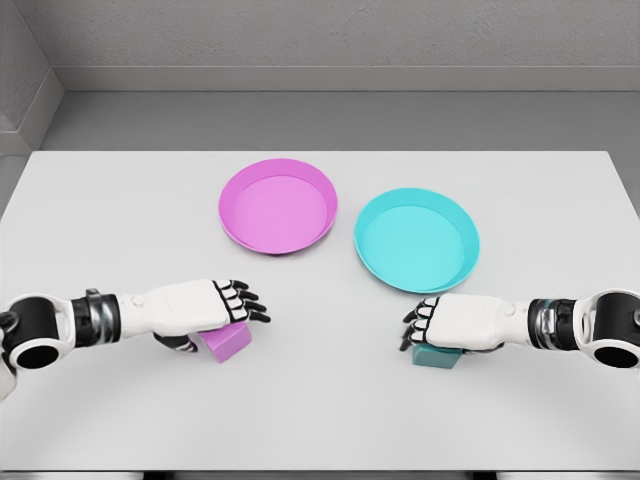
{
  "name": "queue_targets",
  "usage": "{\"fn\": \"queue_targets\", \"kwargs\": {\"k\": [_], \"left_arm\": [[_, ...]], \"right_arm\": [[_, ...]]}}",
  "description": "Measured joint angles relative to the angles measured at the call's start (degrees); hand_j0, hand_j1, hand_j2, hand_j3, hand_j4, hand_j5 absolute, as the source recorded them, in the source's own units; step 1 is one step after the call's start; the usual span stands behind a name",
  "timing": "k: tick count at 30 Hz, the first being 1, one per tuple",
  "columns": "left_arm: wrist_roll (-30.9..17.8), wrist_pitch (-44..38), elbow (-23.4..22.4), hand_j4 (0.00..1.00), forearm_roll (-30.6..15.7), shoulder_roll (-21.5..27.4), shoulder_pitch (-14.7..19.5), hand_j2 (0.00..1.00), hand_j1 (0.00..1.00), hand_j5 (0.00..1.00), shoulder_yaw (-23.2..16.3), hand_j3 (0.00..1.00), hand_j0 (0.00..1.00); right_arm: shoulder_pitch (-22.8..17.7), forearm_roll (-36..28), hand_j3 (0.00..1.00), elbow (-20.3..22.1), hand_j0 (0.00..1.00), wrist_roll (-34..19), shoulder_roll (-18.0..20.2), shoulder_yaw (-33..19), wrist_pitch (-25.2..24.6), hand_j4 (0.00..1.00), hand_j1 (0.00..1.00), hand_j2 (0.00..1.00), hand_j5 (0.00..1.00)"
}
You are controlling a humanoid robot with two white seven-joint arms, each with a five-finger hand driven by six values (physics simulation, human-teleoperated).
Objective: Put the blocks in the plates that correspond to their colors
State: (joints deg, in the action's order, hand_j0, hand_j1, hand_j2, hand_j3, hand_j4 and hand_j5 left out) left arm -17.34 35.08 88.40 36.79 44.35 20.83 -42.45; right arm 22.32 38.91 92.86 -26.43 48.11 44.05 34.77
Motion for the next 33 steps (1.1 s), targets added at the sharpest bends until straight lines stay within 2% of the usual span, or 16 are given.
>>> {"fn": "queue_targets", "kwargs": {"k": [6,19,22,24,26,29,33], "left_arm": [[0.0,0.0,-0.4,1.00,0.1,-0.4,0.0,1.00,1.00,1.00,-0.4,1.00,1.00],[0.0,0.0,-1.9,1.00,0.1,-1.0,0.2,1.00,1.00,1.00,-1.0,1.00,1.00],[0.0,0.0,-2.0,0.86,0.1,-1.0,0.3,0.86,0.86,0.86,-0.9,0.86,0.86],[0.0,0.0,-2.0,0.72,0.0,-1.1,0.3,0.72,0.72,0.72,-0.9,0.72,0.72],[0.0,0.0,-2.1,0.66,0.0,-1.0,0.3,0.66,0.66,0.66,-0.8,0.66,0.66],[-0.3,0.0,-2.0,0.61,-0.2,-1.0,0.3,0.61,0.61,0.61,-0.6,0.61,0.61],[-0.7,0.0,-1.9,0.61,-0.6,-1.0,0.3,0.61,0.61,0.61,-0.5,0.61,0.61]], "right_arm": [[-0.1,-0.2,0.64,0.0,0.64,-0.6,-0.6,-0.2,-0.4,0.64,0.64,0.64,0.64],[1.1,0.2,0.64,0.3,0.64,-2.2,-1.2,-0.7,0.3,0.64,0.64,0.64,0.64],[1.7,-0.1,0.64,0.4,0.64,-2.3,-1.2,-0.8,0.3,0.64,0.64,0.64,0.64],[1.7,-0.3,0.64,0.5,0.64,-2.3,-1.2,-0.8,0.3,0.64,0.64,0.64,0.64],[1.7,-0.4,0.64,1.1,0.64,-2.3,-1.2,-0.8,0.4,0.64,0.64,0.64,0.64],[1.7,-0.5,0.64,1.7,0.64,-2.3,-1.1,-0.8,0.4,0.64,0.64,0.64,0.64],[2.5,-0.7,0.64,2.0,0.64,-2.3,-1.0,-1.0,0.4,0.64,0.64,0.64,0.64]]}}
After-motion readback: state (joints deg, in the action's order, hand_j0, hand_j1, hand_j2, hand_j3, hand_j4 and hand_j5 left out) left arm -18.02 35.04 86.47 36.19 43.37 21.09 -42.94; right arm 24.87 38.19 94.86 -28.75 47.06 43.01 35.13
